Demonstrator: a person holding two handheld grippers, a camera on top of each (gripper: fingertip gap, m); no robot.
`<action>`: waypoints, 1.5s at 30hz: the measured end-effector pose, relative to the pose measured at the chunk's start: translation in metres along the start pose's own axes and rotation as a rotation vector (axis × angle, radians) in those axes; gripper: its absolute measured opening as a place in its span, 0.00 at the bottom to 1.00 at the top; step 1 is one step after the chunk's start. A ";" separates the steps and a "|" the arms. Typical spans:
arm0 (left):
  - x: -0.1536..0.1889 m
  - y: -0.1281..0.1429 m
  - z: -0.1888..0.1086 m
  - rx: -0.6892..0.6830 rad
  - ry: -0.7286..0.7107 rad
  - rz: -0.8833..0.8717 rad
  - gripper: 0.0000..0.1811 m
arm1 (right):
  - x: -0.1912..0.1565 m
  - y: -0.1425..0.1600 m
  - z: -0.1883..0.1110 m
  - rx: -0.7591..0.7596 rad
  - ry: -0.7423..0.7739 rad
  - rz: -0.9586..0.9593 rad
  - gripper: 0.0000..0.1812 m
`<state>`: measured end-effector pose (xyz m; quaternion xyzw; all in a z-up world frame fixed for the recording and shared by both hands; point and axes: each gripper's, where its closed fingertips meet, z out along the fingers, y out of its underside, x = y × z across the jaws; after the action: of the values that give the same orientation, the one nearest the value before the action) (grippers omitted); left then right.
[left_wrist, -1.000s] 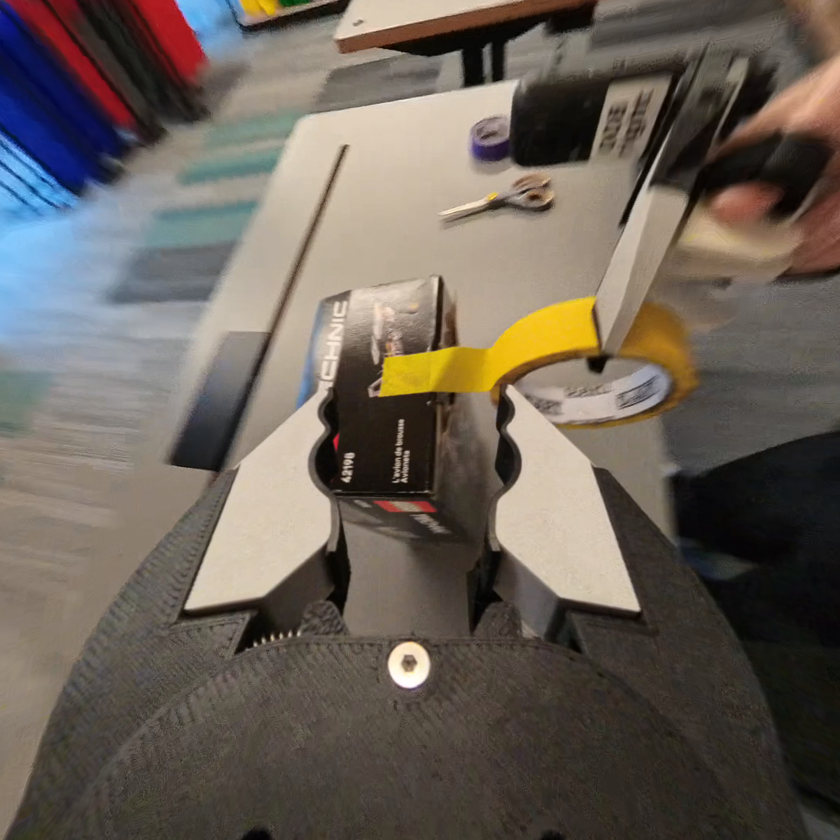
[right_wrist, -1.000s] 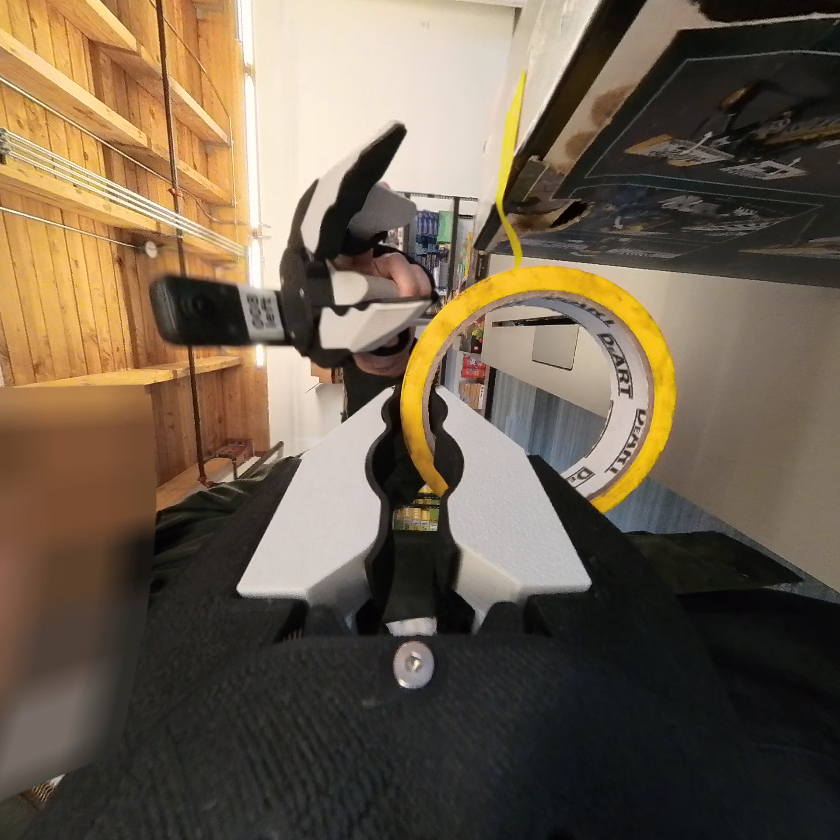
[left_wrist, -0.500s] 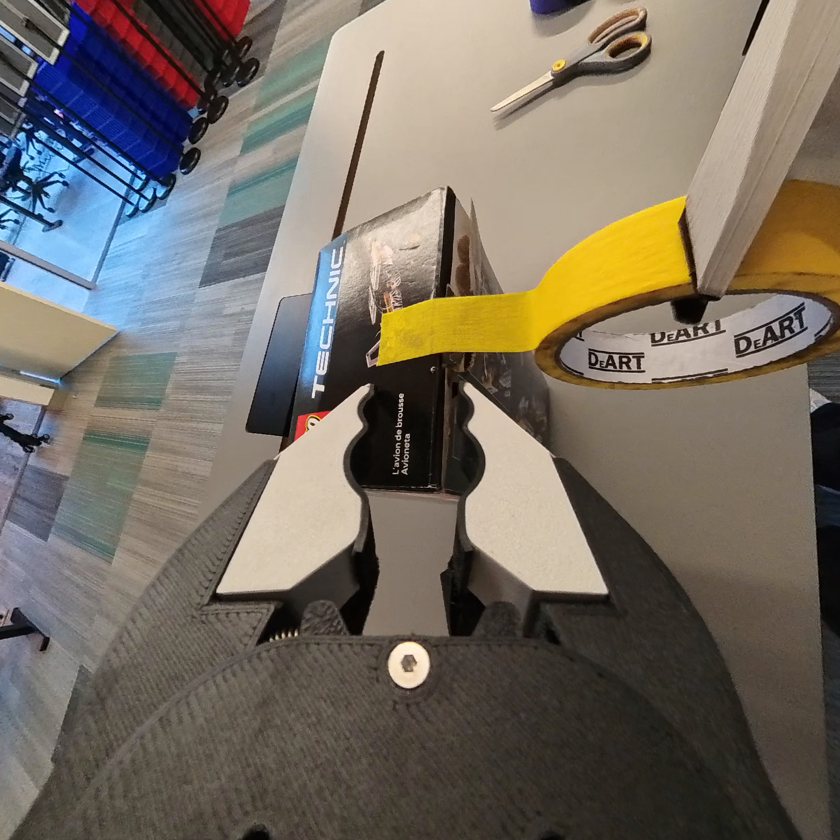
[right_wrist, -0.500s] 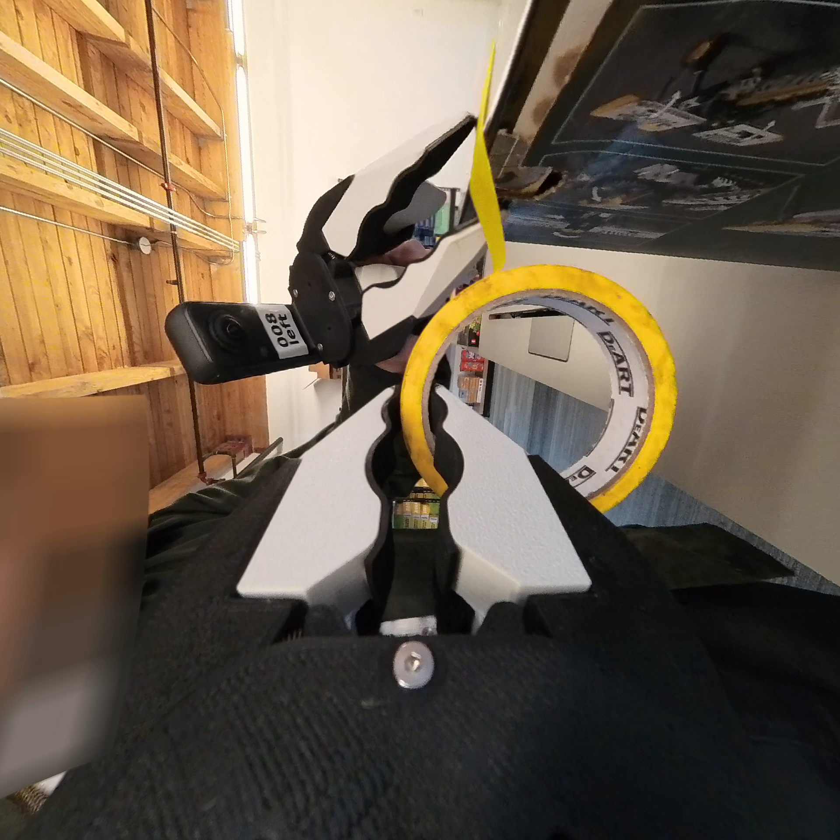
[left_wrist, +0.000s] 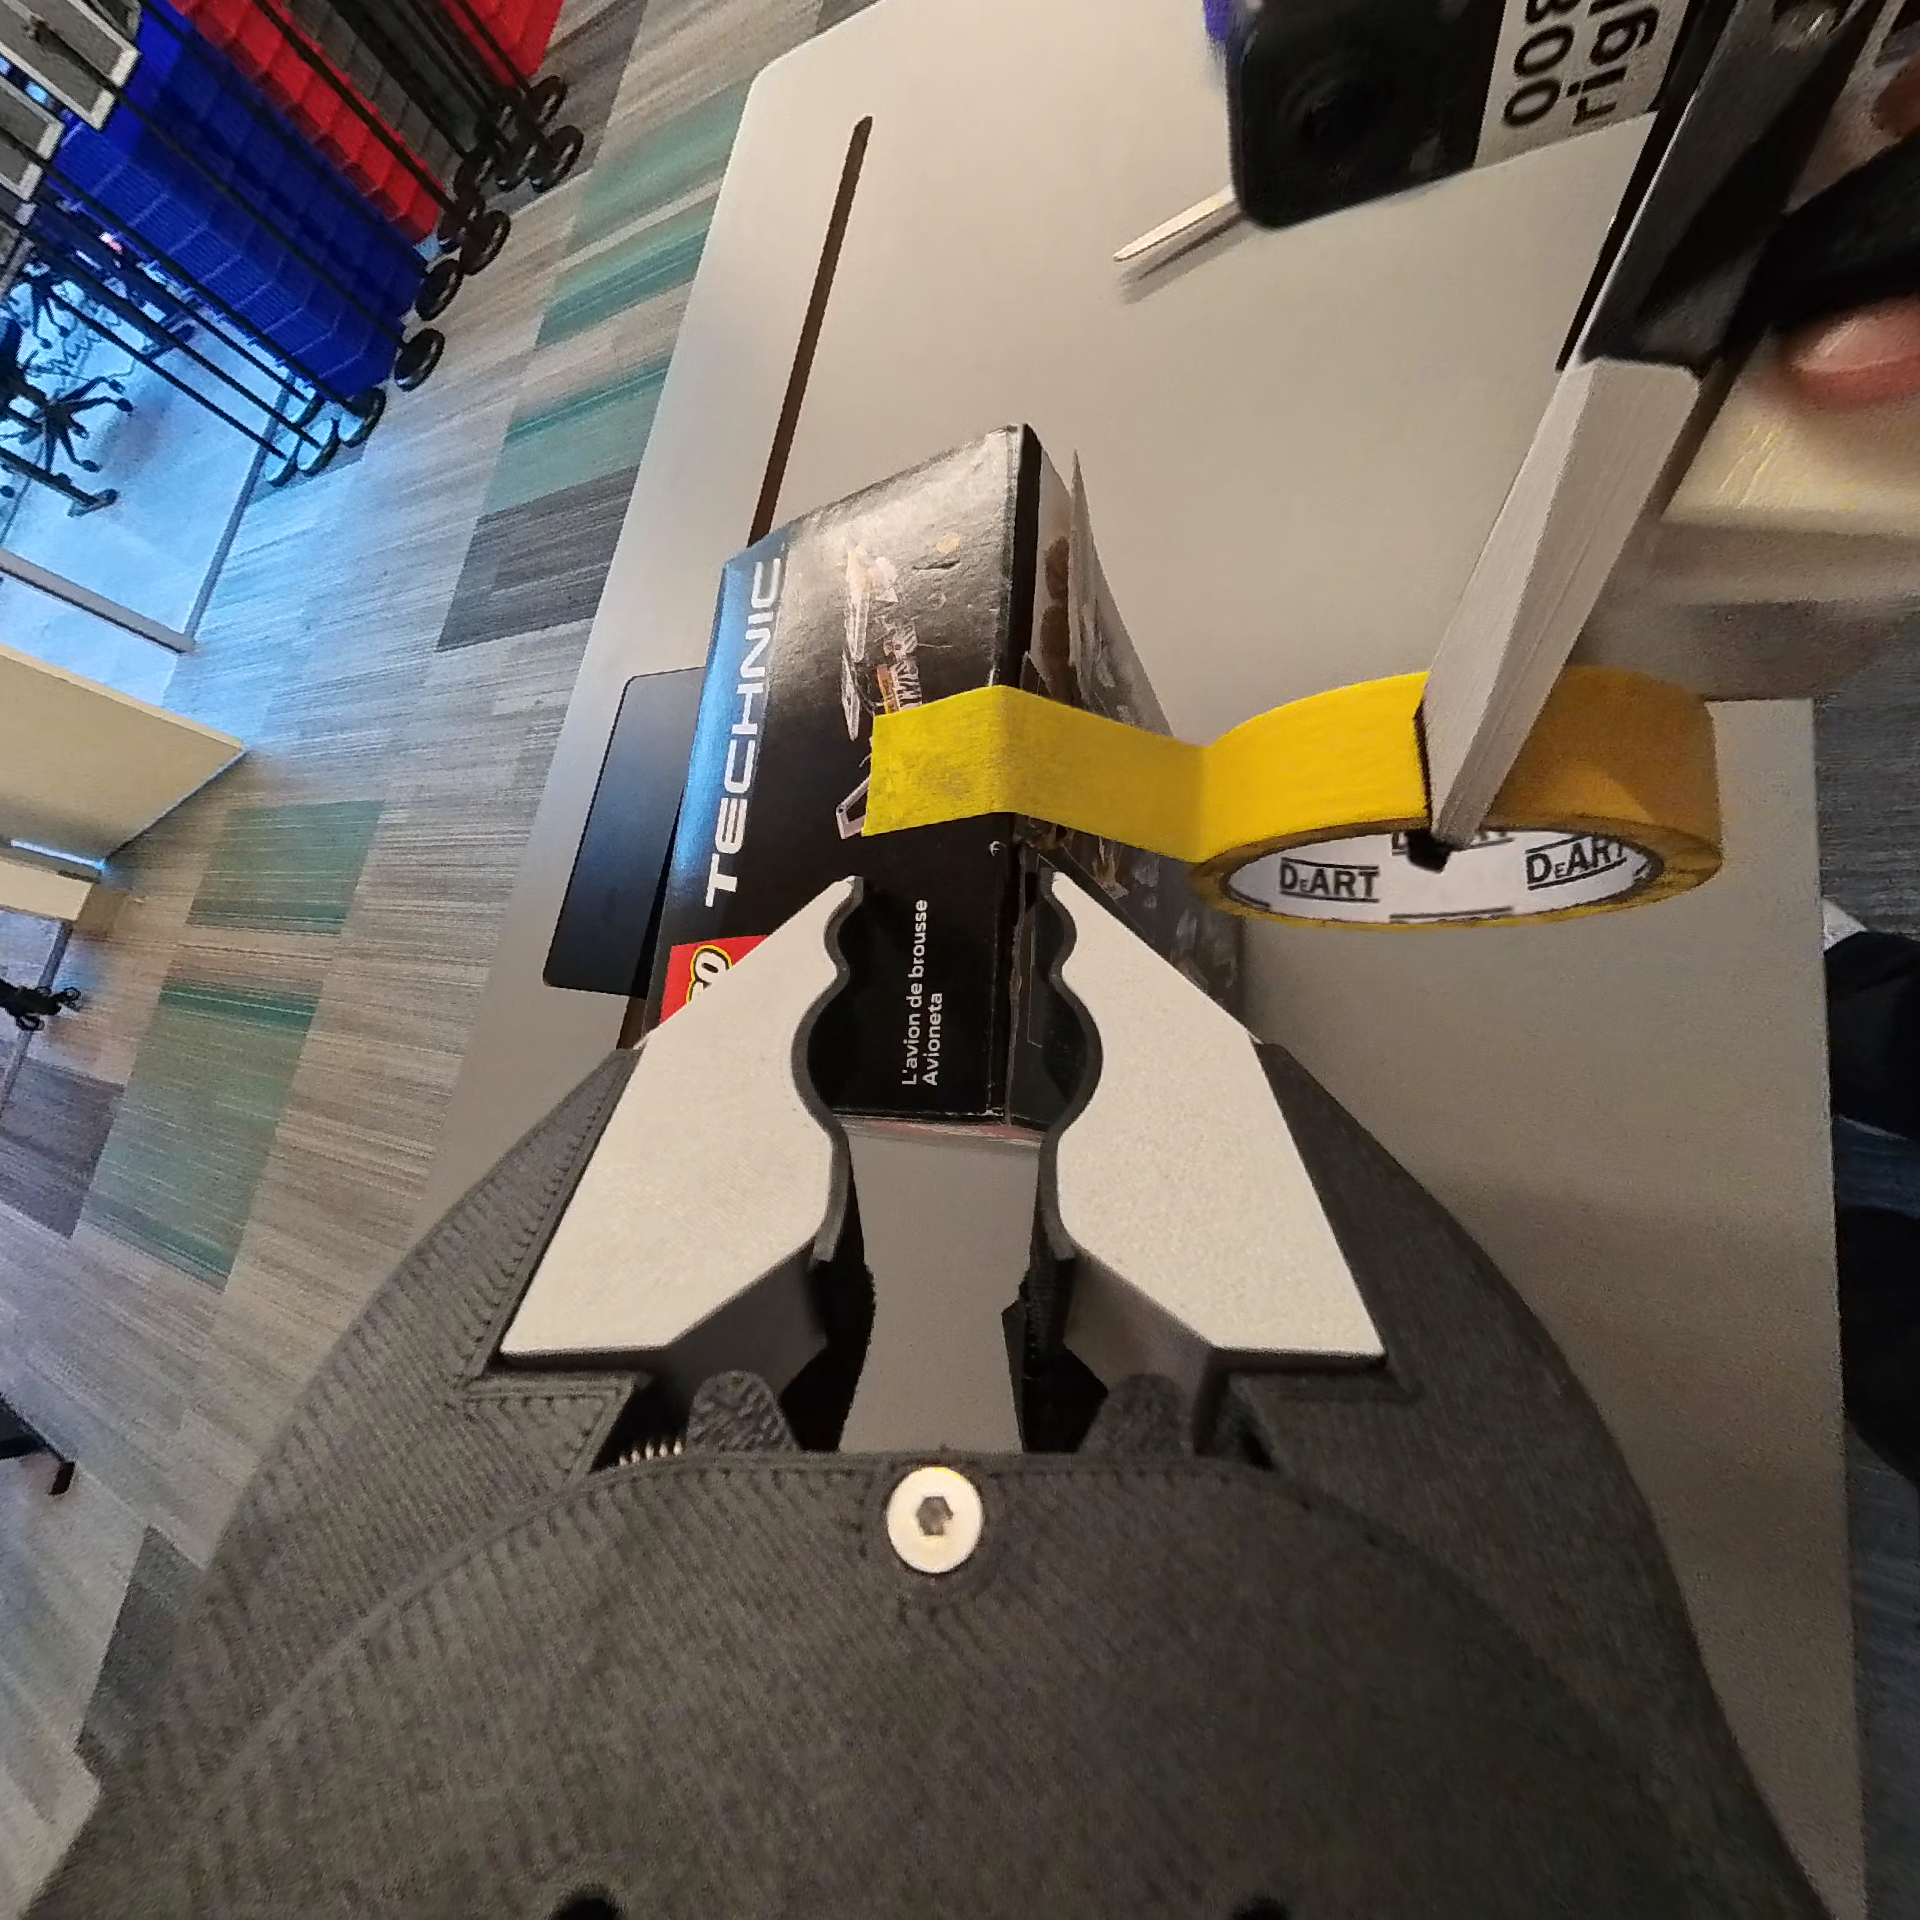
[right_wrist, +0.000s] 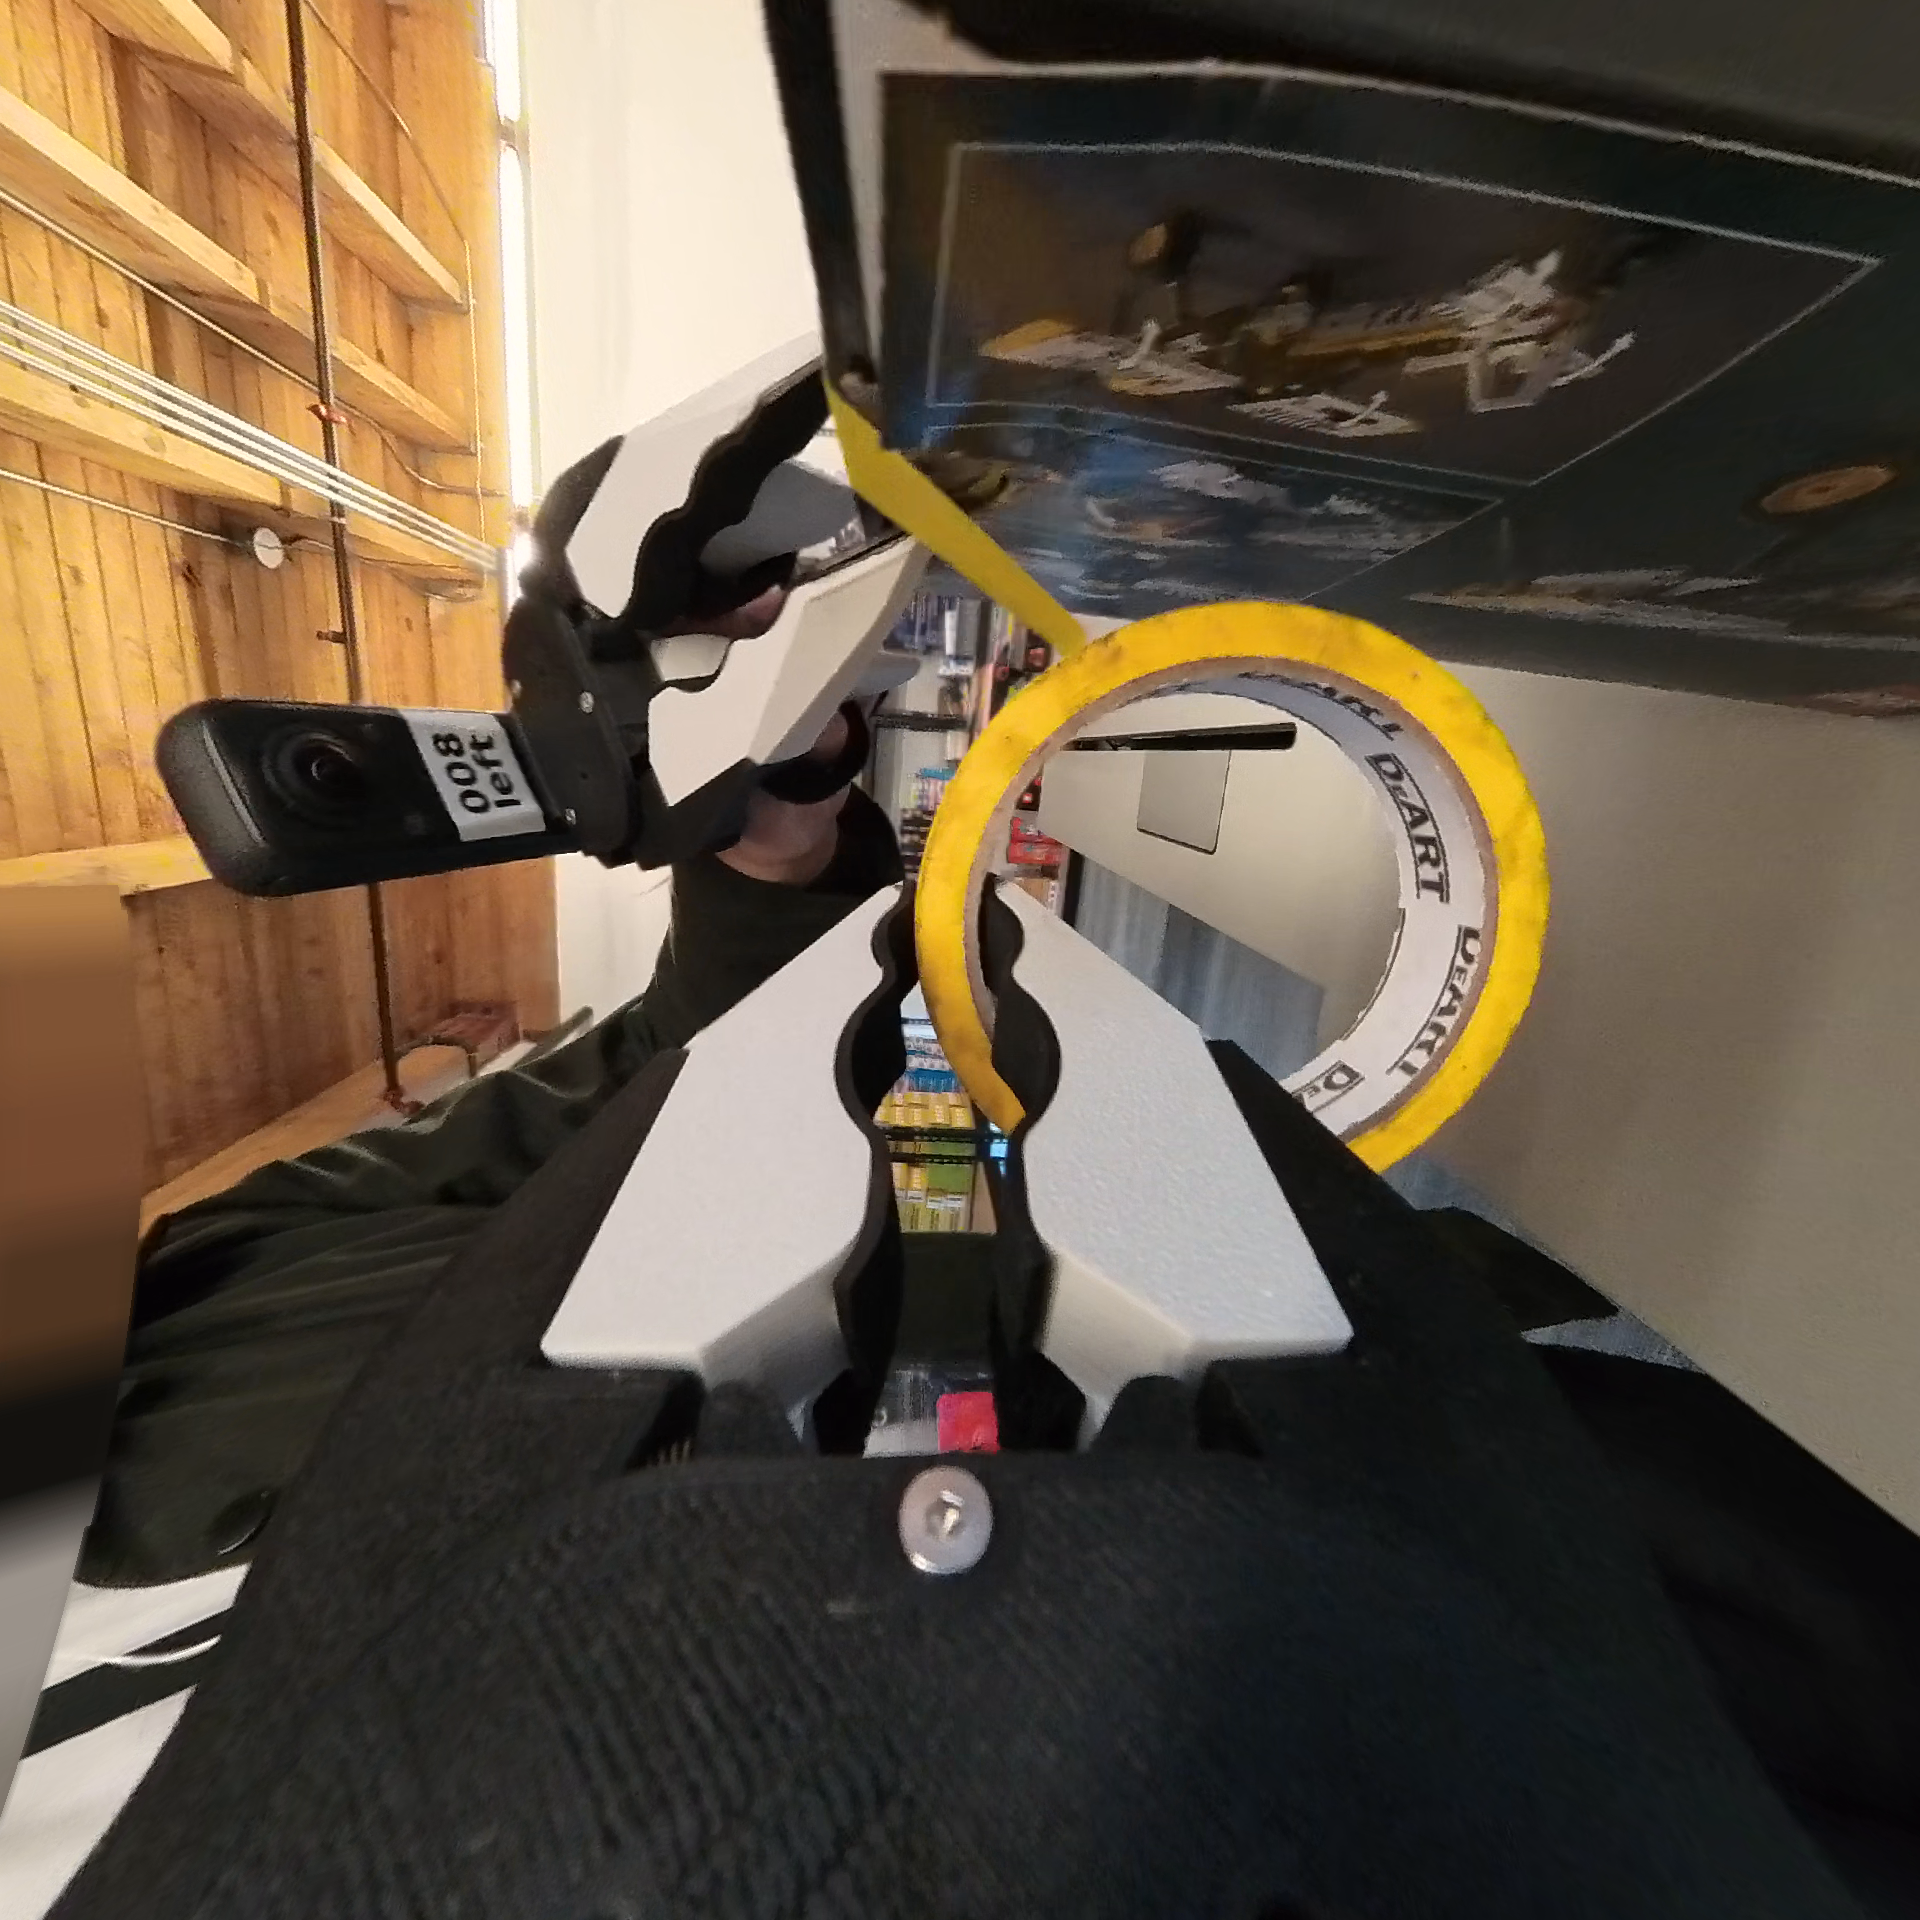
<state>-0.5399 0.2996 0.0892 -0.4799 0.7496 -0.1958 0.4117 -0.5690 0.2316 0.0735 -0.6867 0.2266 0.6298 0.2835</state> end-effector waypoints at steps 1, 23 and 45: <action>0.000 0.000 0.000 -0.001 0.003 -0.002 0.16 | 0.002 -0.001 0.001 0.000 -0.002 0.007 0.05; 0.000 0.000 0.000 -0.044 0.019 0.005 0.16 | 0.020 -0.010 0.005 -0.013 -0.053 0.124 0.06; 0.000 0.000 0.000 -0.055 0.034 0.012 0.16 | 0.023 -0.016 0.007 -0.050 -0.040 0.309 0.06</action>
<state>-0.5400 0.2991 0.0892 -0.4829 0.7645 -0.1807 0.3869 -0.5612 0.2496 0.0524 -0.6379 0.3081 0.6849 0.1704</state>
